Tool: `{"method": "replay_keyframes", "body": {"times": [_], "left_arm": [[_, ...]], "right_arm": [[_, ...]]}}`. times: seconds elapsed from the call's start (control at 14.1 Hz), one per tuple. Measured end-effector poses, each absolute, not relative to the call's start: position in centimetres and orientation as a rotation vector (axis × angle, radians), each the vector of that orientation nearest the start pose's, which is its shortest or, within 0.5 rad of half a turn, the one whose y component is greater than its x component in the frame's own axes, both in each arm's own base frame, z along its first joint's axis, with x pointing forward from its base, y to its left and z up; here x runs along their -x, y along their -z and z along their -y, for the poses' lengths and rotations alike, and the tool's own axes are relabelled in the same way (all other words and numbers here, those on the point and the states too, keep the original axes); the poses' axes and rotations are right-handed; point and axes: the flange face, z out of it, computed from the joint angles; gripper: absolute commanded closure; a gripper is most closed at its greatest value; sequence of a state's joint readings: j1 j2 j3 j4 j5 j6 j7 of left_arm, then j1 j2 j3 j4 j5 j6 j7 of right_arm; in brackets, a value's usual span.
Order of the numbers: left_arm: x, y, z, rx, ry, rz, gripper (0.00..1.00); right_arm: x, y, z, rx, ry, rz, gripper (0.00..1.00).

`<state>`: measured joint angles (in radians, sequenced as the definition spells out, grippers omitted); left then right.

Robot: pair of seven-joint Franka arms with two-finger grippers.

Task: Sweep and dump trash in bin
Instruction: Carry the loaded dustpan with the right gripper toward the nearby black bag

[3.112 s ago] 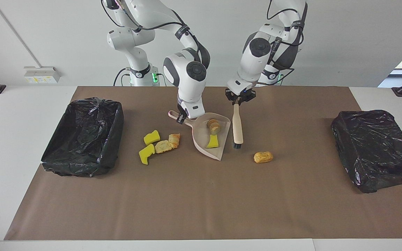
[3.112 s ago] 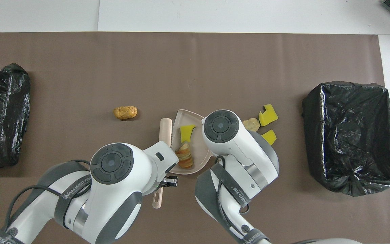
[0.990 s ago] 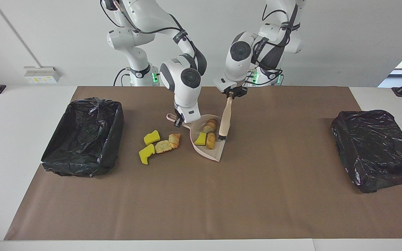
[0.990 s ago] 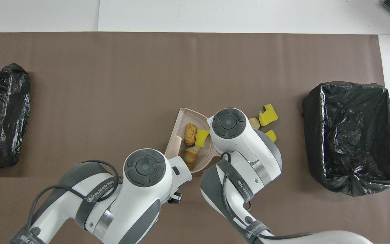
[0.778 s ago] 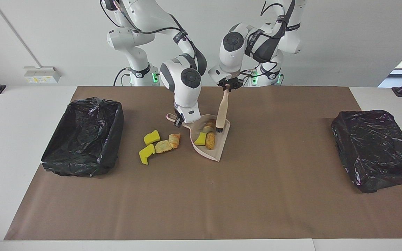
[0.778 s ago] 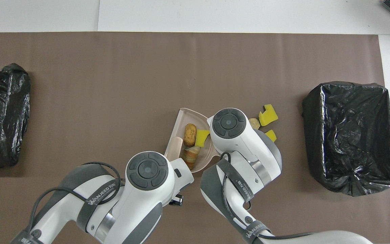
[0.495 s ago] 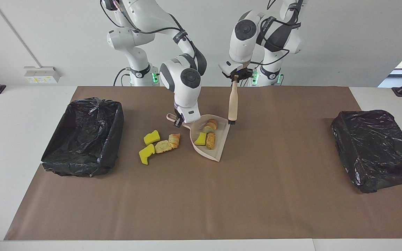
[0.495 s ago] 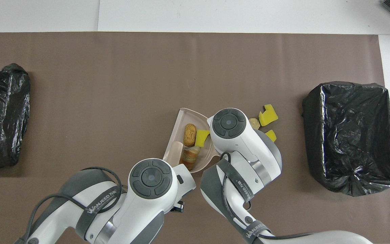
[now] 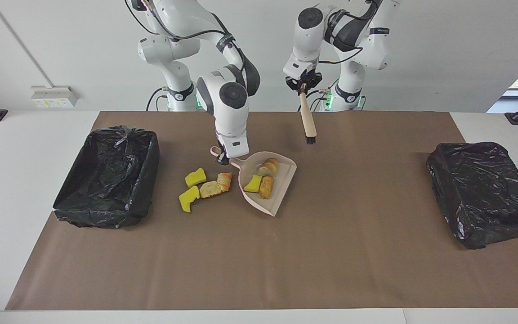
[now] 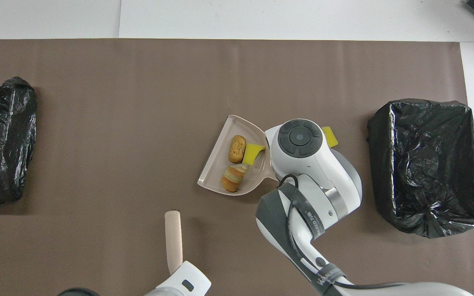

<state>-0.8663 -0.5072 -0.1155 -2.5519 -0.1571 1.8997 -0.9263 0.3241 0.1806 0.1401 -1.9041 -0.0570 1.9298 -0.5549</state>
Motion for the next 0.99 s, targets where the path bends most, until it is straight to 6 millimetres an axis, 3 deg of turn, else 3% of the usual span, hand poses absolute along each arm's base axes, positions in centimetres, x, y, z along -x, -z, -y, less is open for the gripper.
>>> {"method": "replay_keyframes", "body": {"times": [0.21, 0.35, 0.5, 0.64, 0.71, 0.99], "left_arm": [[-14.7, -39.9, 34.3, 3.129, -0.190, 0.003, 1.00], [-13.7, -38.8, 35.4, 3.162, -0.205, -0.010, 1.00], [-13.9, -37.5, 36.1, 3.166, -0.205, -0.005, 0.99], [-14.0, -36.0, 36.5, 3.150, -0.216, -0.006, 0.89], [-13.8, -35.4, 36.7, 3.141, -0.222, -0.012, 0.77], [-13.9, -35.1, 36.9, 3.139, -0.227, -0.018, 0.00]], "right_arm": [[-53.8, -44.1, -21.5, 2.779, -0.169, 1.490, 1.00], [-54.5, -47.0, -17.9, 2.780, -0.179, 1.482, 1.00], [-55.3, -49.5, -12.4, 2.762, -0.197, 1.492, 1.00], [-55.3, -51.4, -5.9, 2.750, -0.216, 1.480, 1.00], [-55.0, -52.1, -2.3, 2.736, -0.231, 1.477, 1.00], [-52.7, -53.0, 12.8, 2.641, -0.229, 1.543, 1.00]]}}
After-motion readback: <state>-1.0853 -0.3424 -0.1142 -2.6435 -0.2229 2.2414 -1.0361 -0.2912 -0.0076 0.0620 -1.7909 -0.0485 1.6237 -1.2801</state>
